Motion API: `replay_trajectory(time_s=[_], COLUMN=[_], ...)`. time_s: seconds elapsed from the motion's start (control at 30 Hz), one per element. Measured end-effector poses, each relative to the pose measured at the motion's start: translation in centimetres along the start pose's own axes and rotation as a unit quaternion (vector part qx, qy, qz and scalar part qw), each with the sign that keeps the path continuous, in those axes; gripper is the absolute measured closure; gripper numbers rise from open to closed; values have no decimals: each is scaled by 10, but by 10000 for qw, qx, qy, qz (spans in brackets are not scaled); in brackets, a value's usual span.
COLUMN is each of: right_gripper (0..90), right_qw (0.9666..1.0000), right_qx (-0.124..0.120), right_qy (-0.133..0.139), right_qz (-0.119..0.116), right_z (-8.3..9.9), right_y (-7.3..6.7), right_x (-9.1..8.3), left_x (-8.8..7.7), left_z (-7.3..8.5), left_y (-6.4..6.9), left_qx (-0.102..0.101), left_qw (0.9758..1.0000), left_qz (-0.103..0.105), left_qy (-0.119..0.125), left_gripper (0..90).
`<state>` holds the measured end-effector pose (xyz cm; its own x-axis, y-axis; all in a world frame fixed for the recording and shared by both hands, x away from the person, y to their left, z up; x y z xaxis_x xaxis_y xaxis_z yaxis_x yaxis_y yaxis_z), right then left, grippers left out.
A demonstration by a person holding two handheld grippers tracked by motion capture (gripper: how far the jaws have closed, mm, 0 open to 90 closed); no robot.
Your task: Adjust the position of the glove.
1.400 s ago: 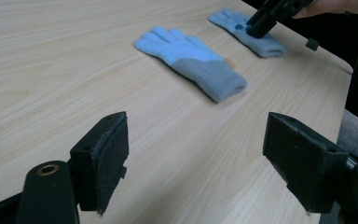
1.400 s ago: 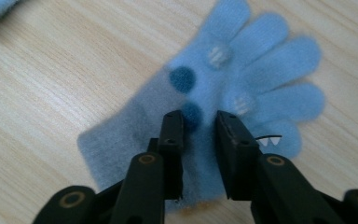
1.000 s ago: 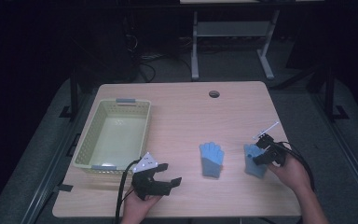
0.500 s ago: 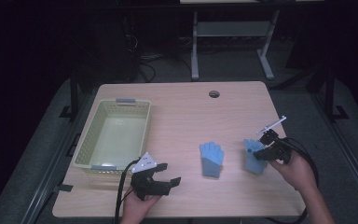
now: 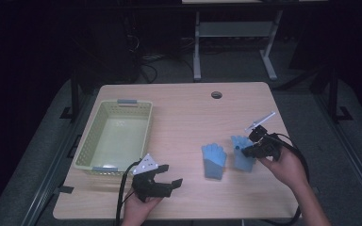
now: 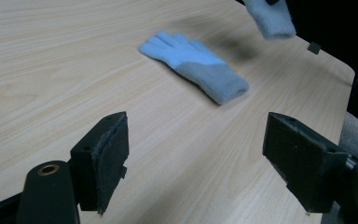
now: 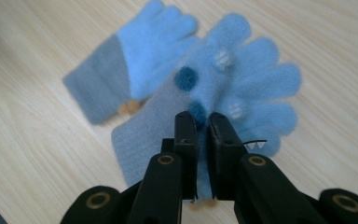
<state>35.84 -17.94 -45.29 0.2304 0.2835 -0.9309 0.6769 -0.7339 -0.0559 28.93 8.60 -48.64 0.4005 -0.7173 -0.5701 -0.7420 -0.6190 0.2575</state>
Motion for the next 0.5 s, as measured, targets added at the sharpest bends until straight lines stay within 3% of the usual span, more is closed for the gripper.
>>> replay_trajectory(time_s=[0.5], right_gripper=[831], right_qw=[9986], right_qx=[-383], right_qy=[22], right_qz=[-357], right_z=[-34], right_y=[-41], right_x=[16], left_x=[-1], left_z=[-1], left_y=[1], left_qx=[54], left_qw=[10000], left_qz=[-26], left_qy=[18], left_gripper=[225])
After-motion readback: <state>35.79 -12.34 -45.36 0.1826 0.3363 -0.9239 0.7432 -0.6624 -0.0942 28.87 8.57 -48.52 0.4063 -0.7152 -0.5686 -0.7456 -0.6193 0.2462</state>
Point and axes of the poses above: each handheld gripper's, and its own axes: x roughly forward along the jaws, z roughly out of its underside, y roughly to its right, the point moved 9 cm from there along x, roughly forward along the jaws, and after that the axes turned 5 degrees about -y, right-handed, at the moved point
